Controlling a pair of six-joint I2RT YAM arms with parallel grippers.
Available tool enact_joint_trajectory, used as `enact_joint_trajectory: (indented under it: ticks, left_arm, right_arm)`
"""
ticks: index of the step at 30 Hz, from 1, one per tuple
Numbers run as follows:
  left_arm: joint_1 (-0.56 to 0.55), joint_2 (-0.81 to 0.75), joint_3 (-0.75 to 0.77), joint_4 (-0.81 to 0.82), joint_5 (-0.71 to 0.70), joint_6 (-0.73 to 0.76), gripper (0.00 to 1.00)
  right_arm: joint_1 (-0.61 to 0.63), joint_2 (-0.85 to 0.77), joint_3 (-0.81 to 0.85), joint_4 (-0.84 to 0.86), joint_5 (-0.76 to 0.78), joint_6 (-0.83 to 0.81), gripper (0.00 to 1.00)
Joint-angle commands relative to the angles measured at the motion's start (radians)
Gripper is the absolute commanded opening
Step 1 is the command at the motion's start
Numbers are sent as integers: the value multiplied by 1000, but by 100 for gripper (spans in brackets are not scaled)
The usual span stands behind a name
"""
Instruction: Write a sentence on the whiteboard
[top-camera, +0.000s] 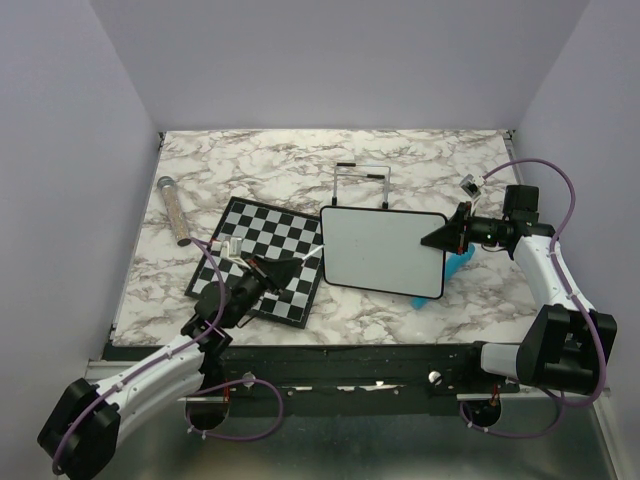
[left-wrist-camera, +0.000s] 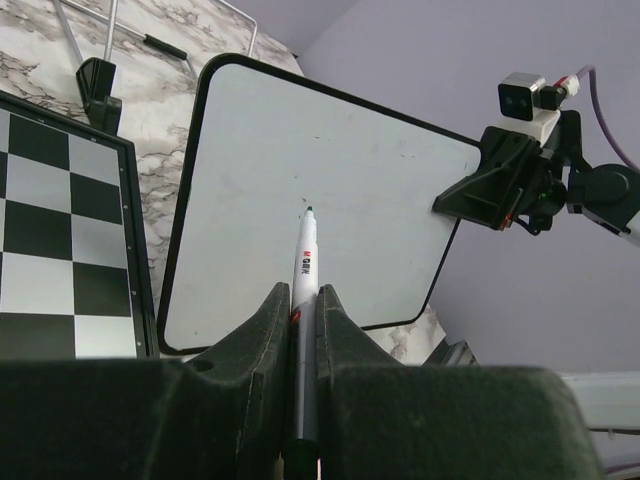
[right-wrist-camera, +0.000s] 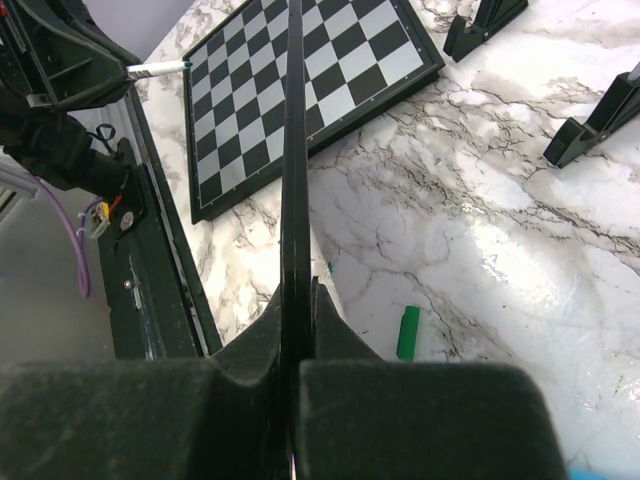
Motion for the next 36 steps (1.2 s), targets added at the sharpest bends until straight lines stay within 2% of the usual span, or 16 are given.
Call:
enact_joint_trajectory:
  ticks: [1, 36]
  left_arm:
    - [6, 33, -5, 76, 34, -18, 0]
    - [4, 153, 39, 140, 100, -16, 0]
  right_arm:
    - [-4, 6, 8, 24, 85, -37, 0]
    - [-2, 9, 8, 29, 76, -31, 0]
